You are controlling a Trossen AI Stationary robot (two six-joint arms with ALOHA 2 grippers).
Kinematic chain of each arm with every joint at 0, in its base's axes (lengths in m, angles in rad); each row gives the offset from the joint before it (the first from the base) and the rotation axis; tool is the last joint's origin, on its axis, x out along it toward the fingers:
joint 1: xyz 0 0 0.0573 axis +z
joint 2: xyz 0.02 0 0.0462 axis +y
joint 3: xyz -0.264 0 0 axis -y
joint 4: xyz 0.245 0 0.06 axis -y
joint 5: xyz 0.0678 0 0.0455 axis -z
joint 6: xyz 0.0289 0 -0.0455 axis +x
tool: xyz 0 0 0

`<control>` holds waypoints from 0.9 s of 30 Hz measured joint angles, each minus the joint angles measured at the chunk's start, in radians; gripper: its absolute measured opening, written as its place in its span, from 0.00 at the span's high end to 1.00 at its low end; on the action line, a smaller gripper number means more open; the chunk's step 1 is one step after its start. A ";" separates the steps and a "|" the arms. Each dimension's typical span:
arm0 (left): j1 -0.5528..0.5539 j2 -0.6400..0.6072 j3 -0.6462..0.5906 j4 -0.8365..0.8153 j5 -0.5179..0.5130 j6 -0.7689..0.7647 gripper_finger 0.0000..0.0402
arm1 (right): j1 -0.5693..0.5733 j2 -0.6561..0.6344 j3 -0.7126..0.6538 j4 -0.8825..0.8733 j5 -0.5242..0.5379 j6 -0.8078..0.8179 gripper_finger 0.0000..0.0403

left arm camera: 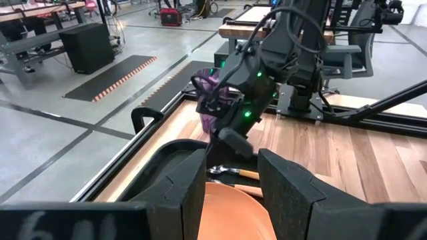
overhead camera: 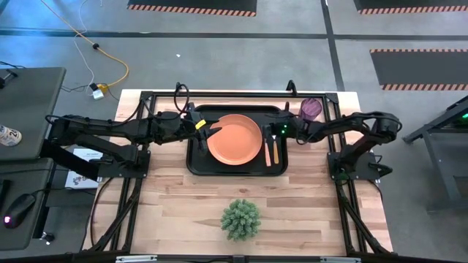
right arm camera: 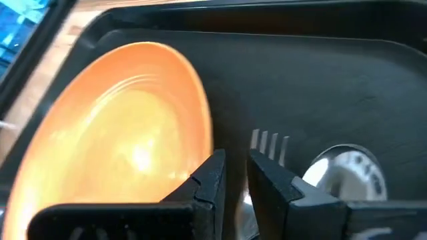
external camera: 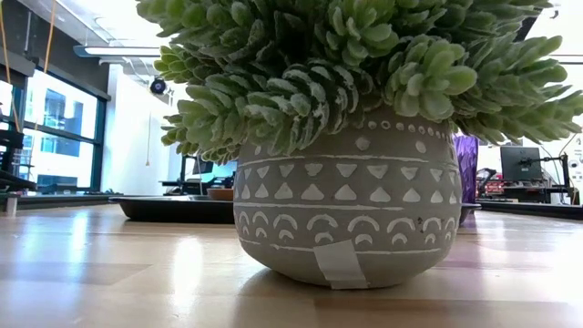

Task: Pick and place plate/cup/fork/spoon on tray
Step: Put the purple cup on the black tray

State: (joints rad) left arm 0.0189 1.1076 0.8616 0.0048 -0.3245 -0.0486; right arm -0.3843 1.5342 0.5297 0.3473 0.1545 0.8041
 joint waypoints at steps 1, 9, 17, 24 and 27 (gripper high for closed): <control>0.000 0.000 0.000 0.000 0.000 0.000 0.68 | 0.009 -0.011 0.000 -0.006 0.003 0.000 0.86; 0.000 0.000 0.000 -0.001 0.000 0.000 0.68 | 0.096 -0.108 0.000 -0.024 0.011 -0.012 0.86; 0.000 0.000 0.000 -0.004 0.000 -0.003 0.68 | 0.208 -0.218 0.000 -0.145 0.012 0.001 0.86; 0.000 0.000 0.000 -0.006 0.000 -0.002 0.68 | 0.330 -0.286 0.000 -0.235 0.056 0.026 0.86; 0.000 0.000 0.000 -0.007 0.000 -0.001 0.68 | 0.372 -0.312 0.000 -0.233 0.083 0.020 0.86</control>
State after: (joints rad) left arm 0.0189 1.1076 0.8616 -0.0025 -0.3241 -0.0498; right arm -0.0119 1.2220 0.5297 0.1139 0.2371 0.8238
